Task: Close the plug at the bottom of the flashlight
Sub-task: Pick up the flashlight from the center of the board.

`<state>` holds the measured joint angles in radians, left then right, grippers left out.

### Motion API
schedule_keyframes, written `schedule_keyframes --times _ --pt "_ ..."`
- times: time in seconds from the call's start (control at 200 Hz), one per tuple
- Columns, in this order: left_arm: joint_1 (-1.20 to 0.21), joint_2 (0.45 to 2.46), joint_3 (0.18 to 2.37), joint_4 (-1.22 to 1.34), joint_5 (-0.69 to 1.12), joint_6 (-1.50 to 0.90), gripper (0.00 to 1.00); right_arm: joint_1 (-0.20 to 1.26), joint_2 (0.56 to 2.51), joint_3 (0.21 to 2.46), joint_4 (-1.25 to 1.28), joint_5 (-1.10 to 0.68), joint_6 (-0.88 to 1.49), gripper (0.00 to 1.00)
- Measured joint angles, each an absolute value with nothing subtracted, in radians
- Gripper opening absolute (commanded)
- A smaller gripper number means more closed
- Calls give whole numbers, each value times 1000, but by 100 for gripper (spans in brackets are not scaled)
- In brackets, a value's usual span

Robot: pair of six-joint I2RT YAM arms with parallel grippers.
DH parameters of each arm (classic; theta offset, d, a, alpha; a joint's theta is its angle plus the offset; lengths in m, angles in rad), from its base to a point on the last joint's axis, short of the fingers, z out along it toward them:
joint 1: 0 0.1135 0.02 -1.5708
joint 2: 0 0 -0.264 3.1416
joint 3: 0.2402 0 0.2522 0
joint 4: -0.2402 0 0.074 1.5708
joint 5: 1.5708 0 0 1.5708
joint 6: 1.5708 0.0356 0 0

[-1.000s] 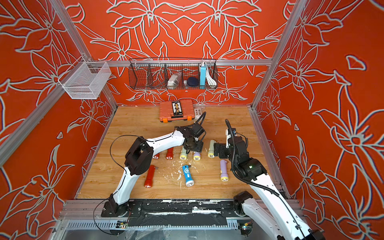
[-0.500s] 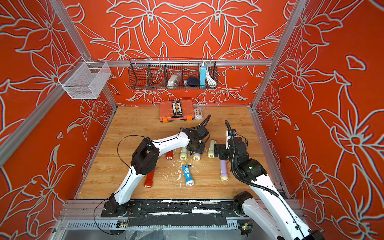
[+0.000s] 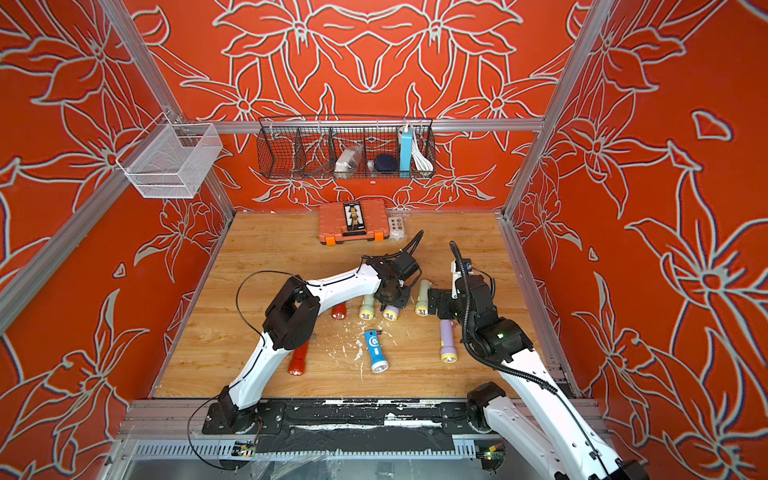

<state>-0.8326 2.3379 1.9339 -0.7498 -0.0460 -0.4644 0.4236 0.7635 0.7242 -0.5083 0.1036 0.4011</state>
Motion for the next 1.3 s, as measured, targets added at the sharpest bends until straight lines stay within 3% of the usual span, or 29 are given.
schedule_keyframes --times 0.08,0.345,0.56,0.981,1.301 --pt "-833 2338 1934 -750 -40 -464 0 424 764 724 -508 104 398 98" --pt "-825 2307 1935 -747 -14 -449 0 424 764 724 -488 105 383 98" --pt "-789 2101 1856 -690 -10 -397 0 424 796 725 -433 104 380 98" --pt "-703 1699 1427 -465 88 -250 0 424 888 773 -304 67 353 98" --pt "-580 1355 1016 -149 321 -203 0 424 958 815 -205 -159 299 98"
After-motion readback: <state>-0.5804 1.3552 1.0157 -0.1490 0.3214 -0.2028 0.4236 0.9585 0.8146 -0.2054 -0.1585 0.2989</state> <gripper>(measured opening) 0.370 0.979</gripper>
